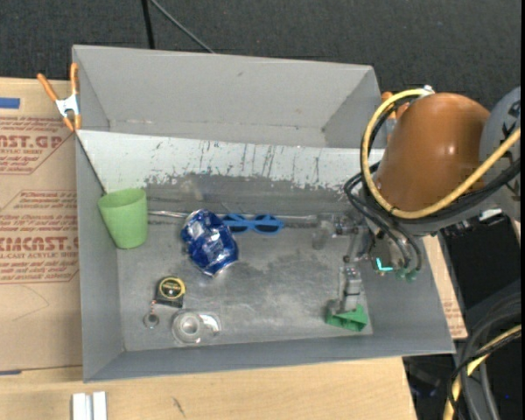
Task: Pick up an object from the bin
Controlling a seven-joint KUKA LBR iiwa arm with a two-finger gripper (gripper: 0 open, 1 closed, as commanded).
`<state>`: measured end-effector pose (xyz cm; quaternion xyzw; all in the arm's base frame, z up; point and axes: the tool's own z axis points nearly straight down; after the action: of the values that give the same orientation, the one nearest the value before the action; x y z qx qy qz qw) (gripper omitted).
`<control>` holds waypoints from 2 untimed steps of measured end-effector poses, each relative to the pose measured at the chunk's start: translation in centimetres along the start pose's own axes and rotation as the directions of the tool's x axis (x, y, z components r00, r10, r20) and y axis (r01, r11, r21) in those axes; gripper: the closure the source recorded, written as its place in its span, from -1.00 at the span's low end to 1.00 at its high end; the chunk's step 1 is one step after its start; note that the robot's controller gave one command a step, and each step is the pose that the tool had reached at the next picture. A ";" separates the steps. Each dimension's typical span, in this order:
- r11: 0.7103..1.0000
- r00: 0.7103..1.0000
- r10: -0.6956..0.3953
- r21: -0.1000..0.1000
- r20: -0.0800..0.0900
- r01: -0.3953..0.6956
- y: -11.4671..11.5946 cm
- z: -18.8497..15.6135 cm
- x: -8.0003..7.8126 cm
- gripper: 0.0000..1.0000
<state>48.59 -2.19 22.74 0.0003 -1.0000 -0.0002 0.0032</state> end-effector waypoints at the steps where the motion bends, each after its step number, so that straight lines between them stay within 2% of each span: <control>1: 0.967 0.967 -0.254 -0.001 0.000 0.254 -8.2 16.0 -3.2 -1.00; 2: 0.980 0.980 -0.197 0.002 0.006 0.197 -11.3 12.6 0.7 -1.00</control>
Offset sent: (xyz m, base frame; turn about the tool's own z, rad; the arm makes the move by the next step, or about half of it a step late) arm 0.0324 -0.0812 -0.1574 -0.2590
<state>47.85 -13.52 10.11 0.0992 -0.9951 0.0004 0.0000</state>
